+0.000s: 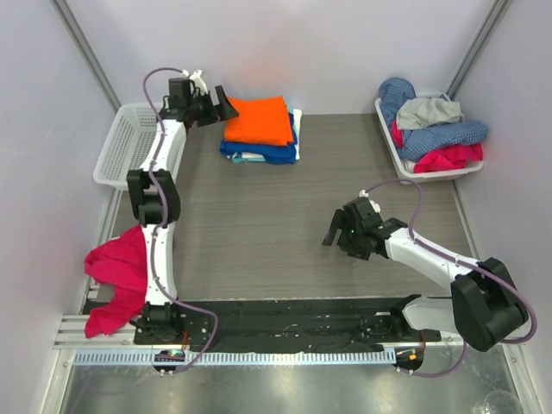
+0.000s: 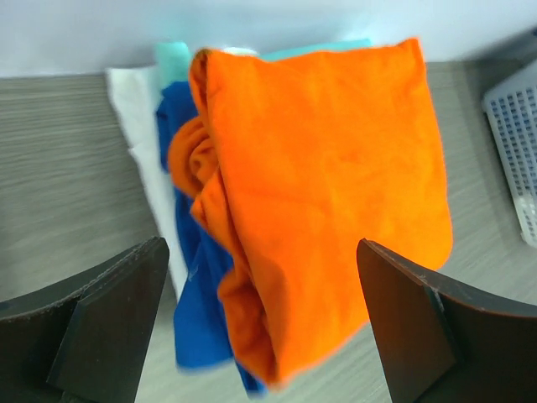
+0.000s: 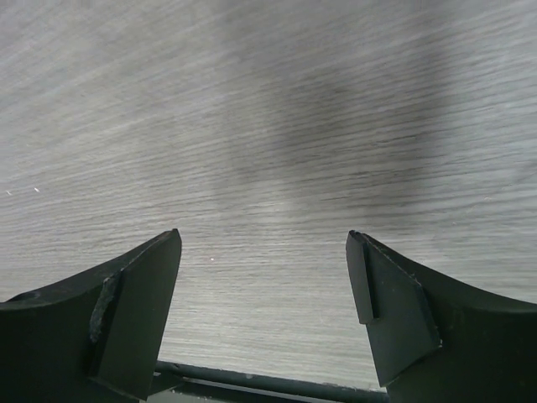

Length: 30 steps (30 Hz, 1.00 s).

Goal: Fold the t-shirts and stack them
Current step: Neatly place the folded tshirt to the corner, then reset both grippers

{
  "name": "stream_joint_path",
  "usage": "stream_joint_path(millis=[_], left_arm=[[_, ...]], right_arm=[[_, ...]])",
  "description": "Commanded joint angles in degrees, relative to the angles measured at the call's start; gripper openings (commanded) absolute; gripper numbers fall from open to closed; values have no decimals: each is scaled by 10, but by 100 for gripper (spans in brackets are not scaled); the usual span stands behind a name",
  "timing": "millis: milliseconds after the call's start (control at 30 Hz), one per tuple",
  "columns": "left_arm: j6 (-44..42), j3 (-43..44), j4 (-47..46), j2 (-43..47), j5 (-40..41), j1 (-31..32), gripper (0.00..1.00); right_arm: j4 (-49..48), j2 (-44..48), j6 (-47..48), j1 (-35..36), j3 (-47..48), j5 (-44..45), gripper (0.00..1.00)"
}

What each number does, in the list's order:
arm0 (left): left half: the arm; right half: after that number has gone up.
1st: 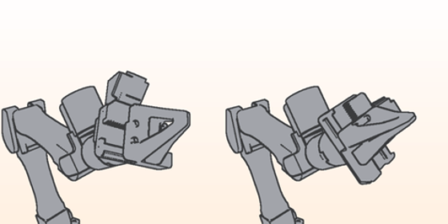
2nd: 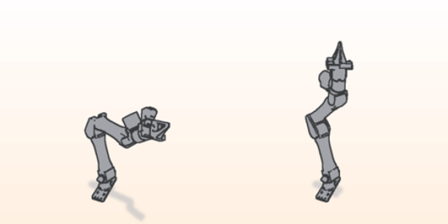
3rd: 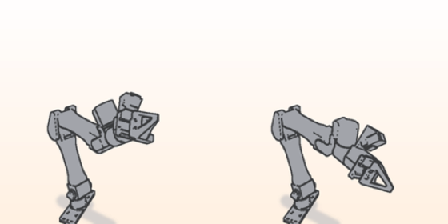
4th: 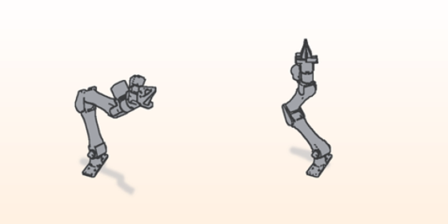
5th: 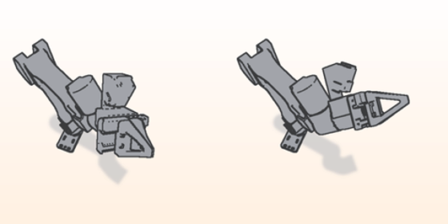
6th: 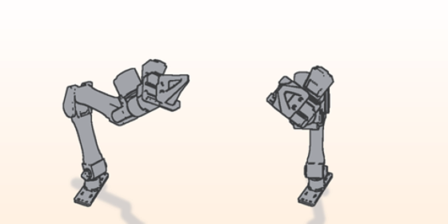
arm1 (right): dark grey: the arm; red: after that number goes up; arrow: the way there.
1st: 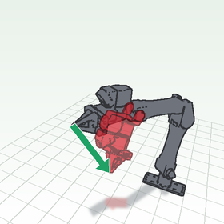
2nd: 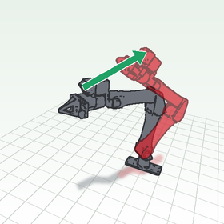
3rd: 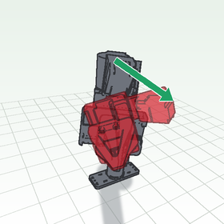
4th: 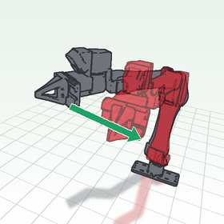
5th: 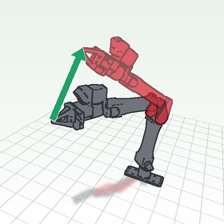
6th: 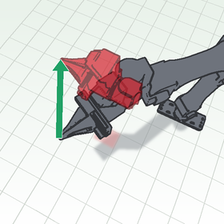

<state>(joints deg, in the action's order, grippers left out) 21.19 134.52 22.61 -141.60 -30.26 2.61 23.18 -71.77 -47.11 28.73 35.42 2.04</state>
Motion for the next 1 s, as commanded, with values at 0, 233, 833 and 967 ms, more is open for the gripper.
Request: stream_joint_path(millis=[0, 233, 833, 967], left_arm=[[-23, -40, 71, 163, 106, -3, 100], [10, -317, 52, 389, 178, -2, 100], [61, -820, 168, 1007, 286, 36, 100], [67, -856, 186, 1069, 298, 52, 100]], right_arm=[[39, 43, 16, 6, 61, 76, 88], [102, 74, 51, 12, 119, 136, 92], [174, 220, 59, 112, 111, 194, 100], [180, 255, 35, 135, 94, 205, 100]])
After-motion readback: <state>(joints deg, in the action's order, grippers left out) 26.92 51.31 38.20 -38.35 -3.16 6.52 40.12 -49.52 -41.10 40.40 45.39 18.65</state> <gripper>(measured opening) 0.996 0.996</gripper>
